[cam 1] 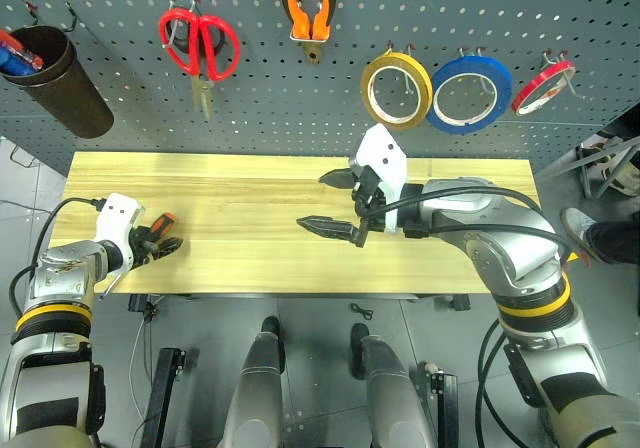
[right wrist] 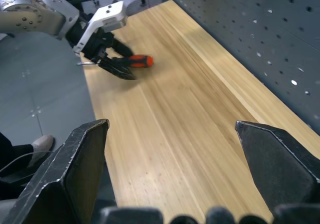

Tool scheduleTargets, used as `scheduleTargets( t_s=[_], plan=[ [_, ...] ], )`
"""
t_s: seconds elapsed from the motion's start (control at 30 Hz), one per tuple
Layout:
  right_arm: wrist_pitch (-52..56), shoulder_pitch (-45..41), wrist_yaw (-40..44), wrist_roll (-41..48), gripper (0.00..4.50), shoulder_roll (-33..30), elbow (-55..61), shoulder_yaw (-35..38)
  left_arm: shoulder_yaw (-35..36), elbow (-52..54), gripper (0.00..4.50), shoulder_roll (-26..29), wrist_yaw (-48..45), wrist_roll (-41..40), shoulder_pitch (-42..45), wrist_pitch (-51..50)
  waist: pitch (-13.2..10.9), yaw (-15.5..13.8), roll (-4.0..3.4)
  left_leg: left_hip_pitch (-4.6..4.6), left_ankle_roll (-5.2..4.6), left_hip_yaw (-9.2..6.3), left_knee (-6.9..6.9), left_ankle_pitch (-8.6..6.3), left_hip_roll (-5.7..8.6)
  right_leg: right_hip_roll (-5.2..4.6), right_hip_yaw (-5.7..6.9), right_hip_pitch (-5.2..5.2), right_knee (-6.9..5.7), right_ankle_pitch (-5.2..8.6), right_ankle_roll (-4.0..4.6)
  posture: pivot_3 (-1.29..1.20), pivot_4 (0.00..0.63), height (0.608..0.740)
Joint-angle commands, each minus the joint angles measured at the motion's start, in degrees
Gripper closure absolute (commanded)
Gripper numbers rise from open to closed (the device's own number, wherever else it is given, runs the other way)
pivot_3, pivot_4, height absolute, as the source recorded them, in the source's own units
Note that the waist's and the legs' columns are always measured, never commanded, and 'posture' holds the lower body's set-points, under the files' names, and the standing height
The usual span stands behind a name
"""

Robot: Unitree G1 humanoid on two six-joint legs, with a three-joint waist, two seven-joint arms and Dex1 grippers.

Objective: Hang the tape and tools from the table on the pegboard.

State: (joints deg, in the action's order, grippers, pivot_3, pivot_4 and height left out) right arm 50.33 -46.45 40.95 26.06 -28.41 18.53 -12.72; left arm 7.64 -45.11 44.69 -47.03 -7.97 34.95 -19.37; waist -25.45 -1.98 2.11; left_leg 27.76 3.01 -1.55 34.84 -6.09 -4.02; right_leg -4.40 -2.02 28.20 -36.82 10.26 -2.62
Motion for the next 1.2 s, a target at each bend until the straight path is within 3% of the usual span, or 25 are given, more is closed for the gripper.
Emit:
scheduleTargets(
  t_s=[0.03,0.1,0.13,0.3,0.53,0.67,0.73,0.9,1.2],
  plan=[
    [-0.19,-0.55,0.34,0.55,0.00,-0.14,2.00,1.39,-0.20,-0.67,2.70,0.61,-0.26,0.47,-1.34,-2.17,0.00,0.05,-0.01,-0.01,0.00,0.00,-0.01,0.00,0.00,0.00,0.00,0.02,-0.03,0.02,0.01,0.12,0.523,0.737],
    [-0.97,-0.72,0.61,0.05,0.00,-0.02,1.12,1.09,-0.30,-0.26,3.62,0.77,0.21,0.97,-1.82,-1.39,0.00,0.05,-0.01,-0.02,0.00,0.00,-0.01,0.00,0.00,0.00,-0.01,0.02,-0.05,0.03,0.00,0.14,0.525,0.737],
    [-1.19,-0.75,0.71,-0.08,0.00,0.02,0.89,1.03,-0.31,0.00,3.67,0.83,0.39,1.10,-2.00,-1.18,0.00,0.03,-0.01,-0.02,0.00,0.00,0.00,0.00,0.00,0.00,-0.01,0.02,-0.05,0.04,0.00,0.14,0.525,0.737],
    [-3.05,0.84,1.58,0.88,0.00,0.43,1.55,2.32,2.63,15.38,3.67,0.51,1.08,-2.68,-7.04,-6.06,0.00,-0.01,0.00,-0.02,0.00,0.01,-0.05,0.00,0.00,-0.01,-0.01,0.02,0.00,0.04,0.00,0.17,0.481,0.737],
    [-5.02,2.53,3.16,10.61,0.00,4.63,4.55,11.44,13.57,58.97,3.67,-2.32,9.87,-15.68,-15.72,-28.37,0.07,-0.92,0.10,0.24,0.29,-0.17,-0.05,0.16,0.01,0.01,0.10,0.07,0.11,0.01,-0.05,0.20,0.409,0.737],
    [-5.14,-0.41,2.43,15.40,0.00,7.17,2.32,15.52,16.53,68.15,3.67,-4.33,16.00,-17.99,-13.37,-31.32,0.12,-1.15,0.14,0.24,0.34,-0.18,-0.01,0.20,0.06,0.01,0.05,0.04,0.19,-0.09,-0.20,0.24,0.389,0.737],
    [-5.65,-4.46,0.78,18.09,0.00,9.05,0.24,18.62,17.05,72.78,3.67,-5.46,21.33,-17.55,-7.57,-30.81,0.19,-1.40,0.21,0.24,0.35,-0.19,0.00,0.22,0.05,0.05,0.06,0.04,0.17,-0.13,-0.20,0.26,0.334,0.737],
    [-9.94,-12.18,-1.02,18.65,0.00,13.39,-5.68,20.37,16.44,70.11,3.67,-6.13,29.91,-13.20,7.04,-24.29,1.71,-1.95,1.06,0.33,0.50,-0.34,-0.08,0.44,0.04,0.11,0.17,0.06,0.30,-0.33,-0.19,0.31,0.276,0.737],
    [-18.37,-17.88,-1.71,15.84,0.00,15.72,-12.64,19.67,10.42,50.04,3.67,-3.78,35.40,-2.76,26.54,-6.24,3.93,-4.45,1.19,0.46,0.52,-0.24,-0.23,0.44,0.10,0.06,0.23,-0.07,1.00,-0.84,-0.03,0.30,0.226,0.737]
  ],
)
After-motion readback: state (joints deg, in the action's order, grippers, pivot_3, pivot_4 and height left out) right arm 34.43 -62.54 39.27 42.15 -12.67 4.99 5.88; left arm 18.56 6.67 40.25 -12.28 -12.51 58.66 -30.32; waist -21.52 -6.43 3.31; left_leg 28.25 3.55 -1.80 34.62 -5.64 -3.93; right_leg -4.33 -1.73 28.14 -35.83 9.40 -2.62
